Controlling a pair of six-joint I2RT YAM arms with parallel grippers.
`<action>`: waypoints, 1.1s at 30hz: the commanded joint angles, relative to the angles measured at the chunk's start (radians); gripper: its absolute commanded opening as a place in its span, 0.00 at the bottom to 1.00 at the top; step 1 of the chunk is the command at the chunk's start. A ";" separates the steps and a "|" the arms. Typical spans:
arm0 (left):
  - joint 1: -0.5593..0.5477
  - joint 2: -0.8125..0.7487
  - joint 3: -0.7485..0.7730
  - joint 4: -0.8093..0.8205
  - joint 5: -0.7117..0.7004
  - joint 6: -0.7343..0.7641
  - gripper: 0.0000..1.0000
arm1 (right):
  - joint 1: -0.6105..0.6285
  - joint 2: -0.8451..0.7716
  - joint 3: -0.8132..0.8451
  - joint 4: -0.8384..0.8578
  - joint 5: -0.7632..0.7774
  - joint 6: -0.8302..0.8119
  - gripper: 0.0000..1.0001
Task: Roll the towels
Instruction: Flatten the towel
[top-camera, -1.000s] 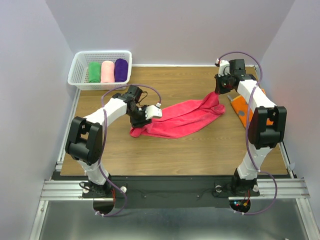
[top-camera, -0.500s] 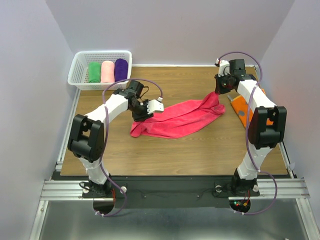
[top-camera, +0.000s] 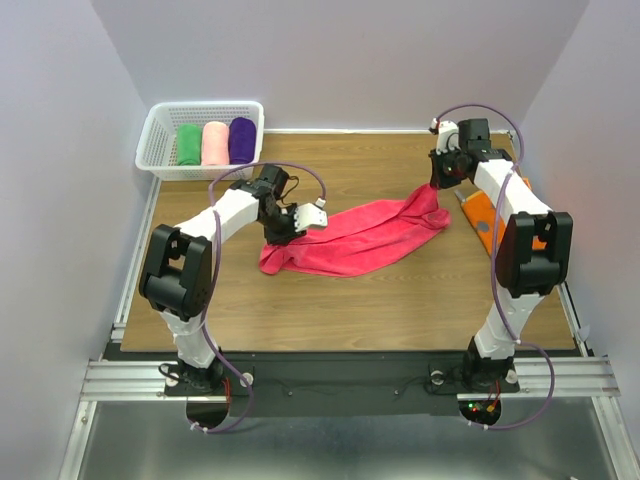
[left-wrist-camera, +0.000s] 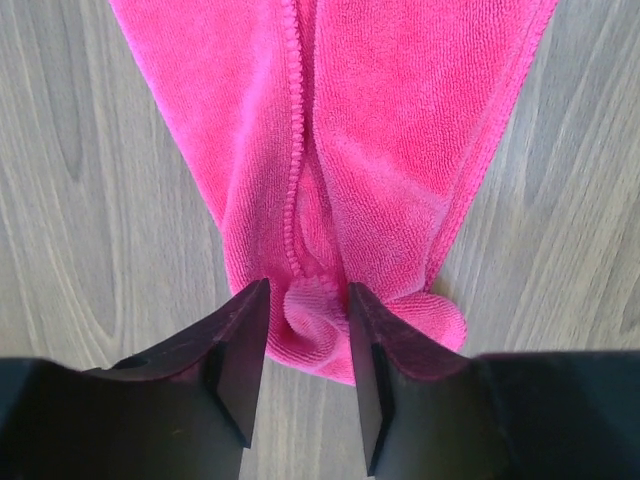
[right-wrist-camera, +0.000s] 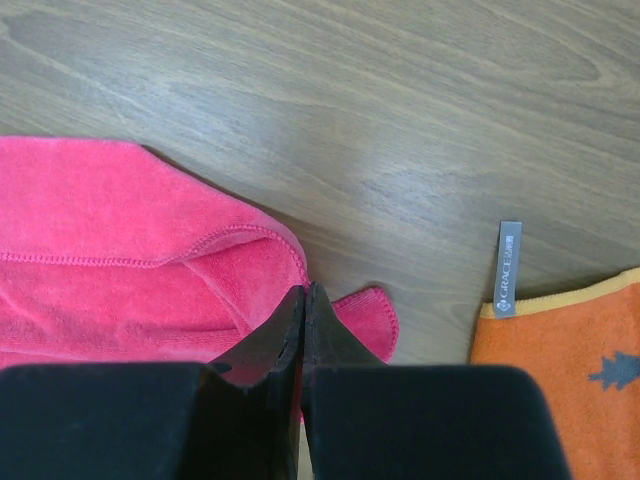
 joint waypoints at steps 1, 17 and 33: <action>-0.002 -0.013 -0.010 0.001 -0.011 -0.009 0.32 | -0.005 0.008 0.038 0.009 0.008 -0.007 0.01; 0.213 -0.349 0.013 0.174 0.075 -0.357 0.00 | -0.047 -0.184 0.057 -0.021 0.062 -0.030 0.01; 0.304 -0.896 -0.070 0.306 0.133 -0.714 0.00 | -0.073 -0.630 0.057 -0.069 0.132 -0.056 0.01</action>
